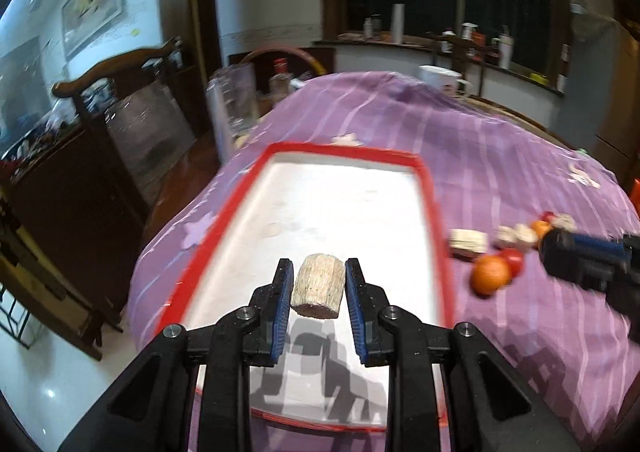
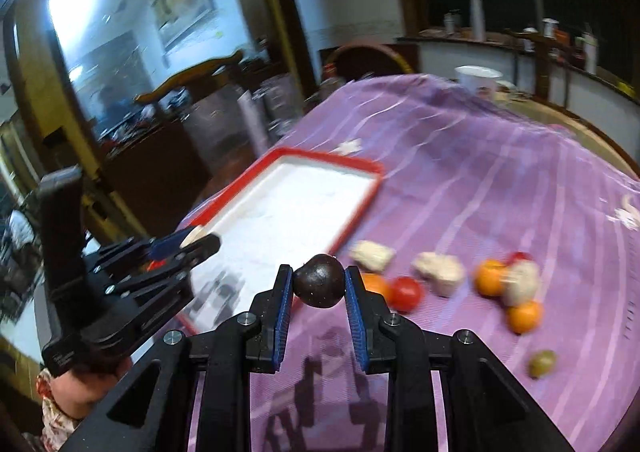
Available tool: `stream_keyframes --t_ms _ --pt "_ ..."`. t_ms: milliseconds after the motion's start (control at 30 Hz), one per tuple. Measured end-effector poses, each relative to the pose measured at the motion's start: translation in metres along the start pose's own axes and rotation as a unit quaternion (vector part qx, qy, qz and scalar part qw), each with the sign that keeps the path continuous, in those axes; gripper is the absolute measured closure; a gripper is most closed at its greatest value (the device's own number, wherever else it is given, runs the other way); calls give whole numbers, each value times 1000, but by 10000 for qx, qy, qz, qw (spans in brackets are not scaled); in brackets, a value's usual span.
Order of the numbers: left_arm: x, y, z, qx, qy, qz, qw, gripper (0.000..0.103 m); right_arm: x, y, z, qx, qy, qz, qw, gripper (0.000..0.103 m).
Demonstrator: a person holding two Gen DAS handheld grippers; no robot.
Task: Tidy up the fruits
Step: 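Carry the block into the tray and open the left tool while the right tool carries the plum over, then lower the plum into the tray and open the right tool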
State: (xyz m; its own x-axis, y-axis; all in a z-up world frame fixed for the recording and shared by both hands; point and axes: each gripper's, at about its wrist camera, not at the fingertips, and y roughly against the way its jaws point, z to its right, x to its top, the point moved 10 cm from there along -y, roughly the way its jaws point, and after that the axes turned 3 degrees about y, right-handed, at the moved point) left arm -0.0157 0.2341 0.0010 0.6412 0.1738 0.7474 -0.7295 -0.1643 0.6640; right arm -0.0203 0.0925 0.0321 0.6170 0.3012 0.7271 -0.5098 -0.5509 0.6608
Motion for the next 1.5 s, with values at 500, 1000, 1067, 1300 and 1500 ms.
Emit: stream_keyframes --t_ms 500,1000,1067,1300,1500 --pt "-17 -39 -52 -325 656 -371 9966 78 -25 -99 -69 222 601 -749 9951 73" --pt "-14 -18 -68 -474 1209 -146 9914 43 -28 -97 -70 225 561 -752 9953 73" --pt "-13 -12 -76 -482 1432 -119 9884 39 -25 -88 -69 240 544 -658 9961 73" --pt "-9 14 -100 -531 2146 44 9752 35 -23 -53 -50 184 359 -401 9984 72" --pt "-13 22 -99 -552 2363 29 9701 34 -28 -30 -20 135 -18 -276 9995 72"
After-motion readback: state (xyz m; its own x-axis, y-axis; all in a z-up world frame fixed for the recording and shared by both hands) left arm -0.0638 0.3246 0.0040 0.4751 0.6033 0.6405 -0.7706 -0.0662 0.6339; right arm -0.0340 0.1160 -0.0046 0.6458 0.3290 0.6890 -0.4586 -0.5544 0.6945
